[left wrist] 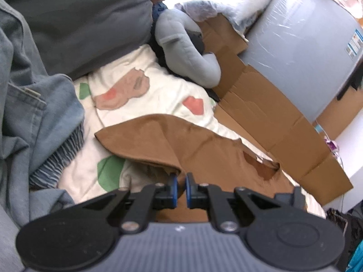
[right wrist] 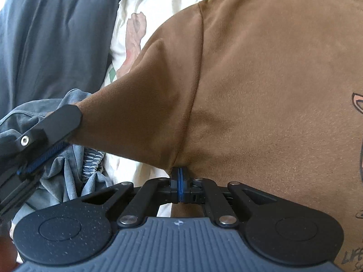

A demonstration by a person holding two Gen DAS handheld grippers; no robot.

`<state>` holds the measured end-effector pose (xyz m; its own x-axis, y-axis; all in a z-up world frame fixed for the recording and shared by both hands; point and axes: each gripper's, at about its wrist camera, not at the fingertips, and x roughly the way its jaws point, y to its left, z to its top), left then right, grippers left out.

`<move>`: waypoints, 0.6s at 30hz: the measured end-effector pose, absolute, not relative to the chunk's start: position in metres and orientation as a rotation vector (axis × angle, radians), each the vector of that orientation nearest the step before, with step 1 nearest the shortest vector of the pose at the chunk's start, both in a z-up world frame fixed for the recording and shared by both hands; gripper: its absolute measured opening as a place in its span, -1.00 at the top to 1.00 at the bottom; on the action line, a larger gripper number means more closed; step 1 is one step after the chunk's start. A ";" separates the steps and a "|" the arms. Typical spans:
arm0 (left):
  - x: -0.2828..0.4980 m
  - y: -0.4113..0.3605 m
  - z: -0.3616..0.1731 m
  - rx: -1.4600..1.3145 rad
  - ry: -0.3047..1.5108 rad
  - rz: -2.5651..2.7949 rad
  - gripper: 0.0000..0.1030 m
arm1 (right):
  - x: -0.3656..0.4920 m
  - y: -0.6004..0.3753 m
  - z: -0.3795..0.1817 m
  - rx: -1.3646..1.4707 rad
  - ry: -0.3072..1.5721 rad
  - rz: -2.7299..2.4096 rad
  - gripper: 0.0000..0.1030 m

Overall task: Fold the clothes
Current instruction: 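Fold the pinched side edge toward the shirt center and open both grippers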

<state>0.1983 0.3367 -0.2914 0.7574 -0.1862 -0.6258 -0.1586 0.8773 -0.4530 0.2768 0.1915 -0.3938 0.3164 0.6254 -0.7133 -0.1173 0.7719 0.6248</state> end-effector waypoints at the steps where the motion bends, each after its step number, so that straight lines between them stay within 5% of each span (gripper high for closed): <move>1: 0.198 0.335 -0.293 -0.510 0.726 -0.024 0.86 | 0.277 0.192 -0.396 0.523 1.155 0.518 1.00; 9: 0.198 0.321 -0.304 -0.492 0.790 -0.126 0.83 | 0.259 0.166 -0.412 0.640 1.149 0.527 0.84; 11: 0.199 0.317 -0.308 -0.493 0.815 -0.162 0.73 | 0.253 0.158 -0.409 0.645 1.161 0.527 0.64; 15: 0.186 0.321 -0.316 -0.495 0.828 -0.137 0.16 | 0.243 0.138 -0.399 0.620 1.169 0.509 0.32; 18: 0.180 0.324 -0.322 -0.455 0.839 -0.084 0.13 | 0.241 0.119 -0.390 0.591 1.153 0.471 0.28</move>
<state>0.1798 0.3243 -0.3221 0.6706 -0.2485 -0.6990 -0.1049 0.9010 -0.4209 0.2409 0.1194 -0.3903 0.3393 0.6253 -0.7027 -0.0454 0.7571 0.6517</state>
